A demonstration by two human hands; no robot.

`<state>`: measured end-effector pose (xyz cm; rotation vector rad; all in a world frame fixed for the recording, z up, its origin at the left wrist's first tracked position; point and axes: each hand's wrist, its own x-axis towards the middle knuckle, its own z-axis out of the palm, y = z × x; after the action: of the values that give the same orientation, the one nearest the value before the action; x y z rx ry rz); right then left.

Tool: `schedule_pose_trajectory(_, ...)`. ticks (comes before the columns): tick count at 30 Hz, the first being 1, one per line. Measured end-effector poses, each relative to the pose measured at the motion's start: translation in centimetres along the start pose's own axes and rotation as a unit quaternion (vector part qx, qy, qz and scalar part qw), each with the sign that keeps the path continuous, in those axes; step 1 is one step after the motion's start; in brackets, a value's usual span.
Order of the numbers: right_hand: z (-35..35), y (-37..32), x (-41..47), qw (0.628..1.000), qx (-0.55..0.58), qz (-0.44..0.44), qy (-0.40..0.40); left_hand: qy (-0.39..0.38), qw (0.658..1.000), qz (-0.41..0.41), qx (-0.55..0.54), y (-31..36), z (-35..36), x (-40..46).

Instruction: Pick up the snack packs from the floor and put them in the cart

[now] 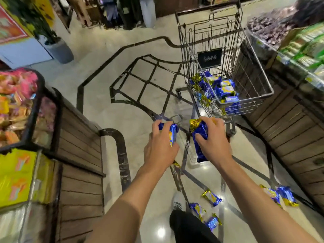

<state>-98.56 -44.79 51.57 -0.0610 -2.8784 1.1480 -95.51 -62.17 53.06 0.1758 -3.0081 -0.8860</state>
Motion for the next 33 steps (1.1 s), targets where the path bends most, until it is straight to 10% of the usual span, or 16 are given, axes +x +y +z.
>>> schedule_pose_trajectory(33, -1.8, 7.9, 50.5, 0.93, 0.003, 0.317, 0.184, -0.183, 0.946, 0.267, -0.023, 16.3, 11.7, 62.9)
